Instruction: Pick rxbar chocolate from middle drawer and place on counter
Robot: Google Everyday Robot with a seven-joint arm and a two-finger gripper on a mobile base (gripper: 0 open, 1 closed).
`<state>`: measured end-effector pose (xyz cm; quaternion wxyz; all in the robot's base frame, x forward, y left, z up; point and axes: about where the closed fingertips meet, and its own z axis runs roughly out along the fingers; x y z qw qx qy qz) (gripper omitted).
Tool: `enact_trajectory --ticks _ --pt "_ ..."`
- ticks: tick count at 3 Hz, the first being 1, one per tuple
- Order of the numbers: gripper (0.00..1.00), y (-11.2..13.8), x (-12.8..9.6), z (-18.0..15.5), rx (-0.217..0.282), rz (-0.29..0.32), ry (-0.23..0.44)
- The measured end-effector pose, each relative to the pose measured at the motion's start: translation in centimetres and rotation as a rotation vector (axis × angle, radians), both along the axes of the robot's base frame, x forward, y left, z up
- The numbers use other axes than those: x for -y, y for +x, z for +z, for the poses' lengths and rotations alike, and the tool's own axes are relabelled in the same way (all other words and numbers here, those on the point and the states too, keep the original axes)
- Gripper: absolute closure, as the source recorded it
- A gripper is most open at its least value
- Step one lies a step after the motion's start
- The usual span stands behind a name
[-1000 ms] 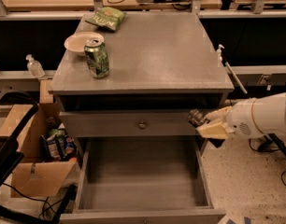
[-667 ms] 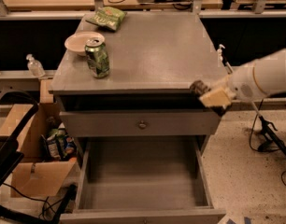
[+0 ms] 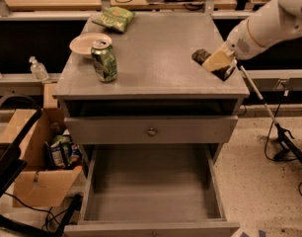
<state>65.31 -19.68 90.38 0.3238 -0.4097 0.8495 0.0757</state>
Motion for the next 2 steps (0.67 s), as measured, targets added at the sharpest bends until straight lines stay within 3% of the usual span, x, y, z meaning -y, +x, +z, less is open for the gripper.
enact_trajectory --ticks 1,2 --pt "1.00 5.9 -2.5 1.1 0.049 0.040 -0.019" --pt "0.96 11.6 -5.0 1.7 0.112 0.057 0.014"
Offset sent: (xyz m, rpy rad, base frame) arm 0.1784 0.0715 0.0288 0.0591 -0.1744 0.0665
